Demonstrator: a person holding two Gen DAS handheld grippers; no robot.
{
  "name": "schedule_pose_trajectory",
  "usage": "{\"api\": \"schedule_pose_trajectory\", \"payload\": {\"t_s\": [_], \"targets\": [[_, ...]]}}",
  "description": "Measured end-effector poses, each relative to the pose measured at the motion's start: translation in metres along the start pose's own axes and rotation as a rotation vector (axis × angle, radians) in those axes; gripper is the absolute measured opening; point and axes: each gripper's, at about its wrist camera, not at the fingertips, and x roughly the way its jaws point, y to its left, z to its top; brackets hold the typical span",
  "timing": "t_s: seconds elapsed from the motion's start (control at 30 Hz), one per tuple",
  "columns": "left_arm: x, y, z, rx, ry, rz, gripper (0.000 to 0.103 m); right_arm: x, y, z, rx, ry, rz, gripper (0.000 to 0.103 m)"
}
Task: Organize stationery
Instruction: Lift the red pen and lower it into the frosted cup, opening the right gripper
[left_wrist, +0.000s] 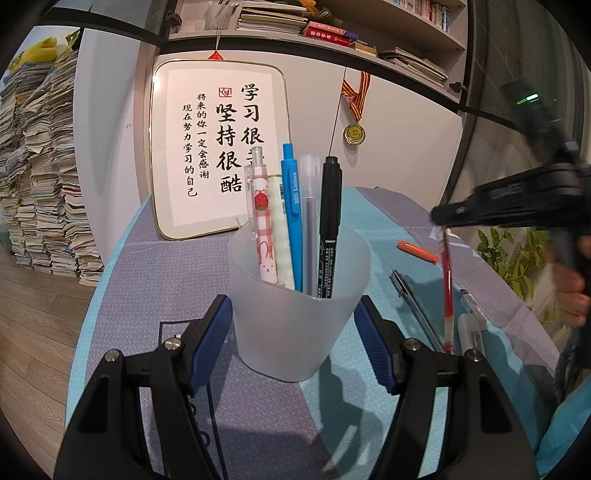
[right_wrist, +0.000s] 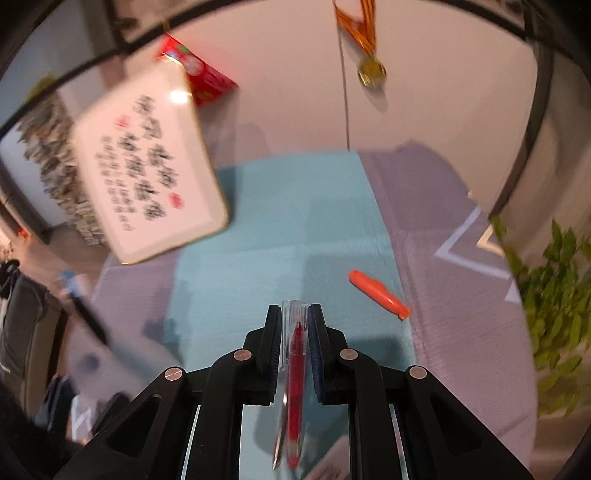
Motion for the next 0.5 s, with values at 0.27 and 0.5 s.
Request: {"api": "schedule_pose_trajectory", "payload": {"t_s": [0.27, 0.5], "targets": [[0.000, 0.000, 0.000, 0.000, 0.000, 0.000, 0.067, -0.061, 0.020, -0.012, -0.072, -0.139, 0.043, 0.015], [0.000, 0.000, -0.001, -0.001, 0.002, -0.001, 0.067, -0.112, 0.056, -0.009, -0.174, -0.322, 0.076, 0.015]]}}
